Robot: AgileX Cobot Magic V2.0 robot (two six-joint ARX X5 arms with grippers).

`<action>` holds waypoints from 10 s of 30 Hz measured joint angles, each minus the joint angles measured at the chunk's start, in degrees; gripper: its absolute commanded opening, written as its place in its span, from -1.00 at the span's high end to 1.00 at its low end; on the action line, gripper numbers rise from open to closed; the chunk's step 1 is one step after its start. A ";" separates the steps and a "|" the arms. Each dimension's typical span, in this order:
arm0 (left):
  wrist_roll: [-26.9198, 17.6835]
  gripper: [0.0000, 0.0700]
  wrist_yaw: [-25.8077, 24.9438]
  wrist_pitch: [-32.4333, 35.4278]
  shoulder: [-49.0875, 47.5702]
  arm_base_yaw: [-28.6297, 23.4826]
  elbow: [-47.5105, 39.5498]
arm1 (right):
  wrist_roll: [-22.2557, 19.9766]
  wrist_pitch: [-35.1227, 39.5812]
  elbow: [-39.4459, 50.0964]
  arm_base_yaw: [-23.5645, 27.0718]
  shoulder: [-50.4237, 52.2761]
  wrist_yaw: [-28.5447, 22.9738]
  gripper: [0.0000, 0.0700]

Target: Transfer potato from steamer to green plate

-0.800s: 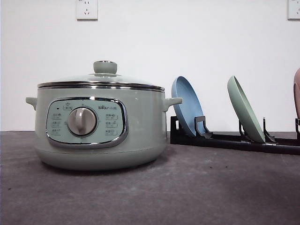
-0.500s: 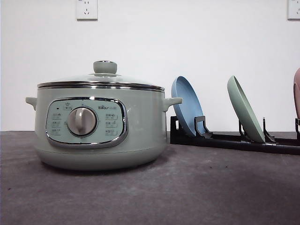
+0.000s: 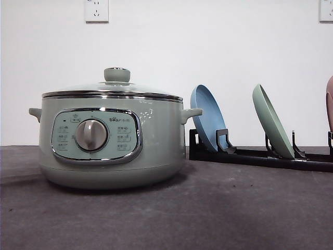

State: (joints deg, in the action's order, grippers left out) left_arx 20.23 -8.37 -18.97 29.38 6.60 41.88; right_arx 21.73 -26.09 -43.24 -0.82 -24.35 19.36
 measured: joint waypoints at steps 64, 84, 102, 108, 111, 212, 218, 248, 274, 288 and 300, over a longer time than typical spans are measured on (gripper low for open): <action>-16.48 -0.81 -17.30 -28.23 27.92 11.56 31.89 | -13.53 -14.81 -20.81 -10.07 -22.78 14.58 -1.00; -18.10 -0.81 -17.30 -28.43 29.23 11.56 31.89 | -7.76 -15.79 -41.66 -6.04 -59.15 10.40 -1.00; -19.28 -0.81 -17.30 -29.32 29.27 11.56 31.89 | -7.97 -14.41 -59.17 -4.49 -81.95 -2.99 -0.97; -19.30 -0.81 -17.30 -30.58 29.35 11.56 31.89 | -7.94 -12.12 -59.17 -3.29 -84.46 -2.96 -0.75; -19.30 -0.81 -17.30 -30.84 29.38 11.56 31.89 | -7.79 -11.41 -59.17 -2.89 -84.99 -2.94 -0.44; -20.78 -0.81 -17.30 -33.19 29.38 11.56 31.89 | -19.35 -29.51 -16.61 -40.46 -31.80 -20.21 0.99; -20.78 -0.81 -17.30 -33.17 29.38 11.56 31.89 | -18.28 -23.38 -7.52 -45.27 -32.34 -25.35 0.99; -20.81 -0.81 -17.30 -33.13 29.38 11.56 31.89 | -11.58 -12.37 -1.34 -62.65 -55.24 -39.48 0.99; -20.81 -0.81 -17.30 -33.13 29.38 11.56 31.89 | -9.48 -16.25 -9.59 -63.70 -52.21 -32.87 -0.20; -20.81 -0.81 -17.30 -33.20 29.38 11.56 31.89 | -11.97 -18.46 -20.38 -44.16 -35.41 -16.37 -0.19; -20.81 -0.81 -17.30 -33.34 29.38 11.56 31.89 | -17.35 -25.26 -20.35 -20.67 -19.21 -5.92 -0.19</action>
State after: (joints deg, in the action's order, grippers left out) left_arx -0.58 -25.67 -52.31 58.76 18.15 73.78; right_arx 4.38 -51.35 -63.59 -21.49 -43.56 13.44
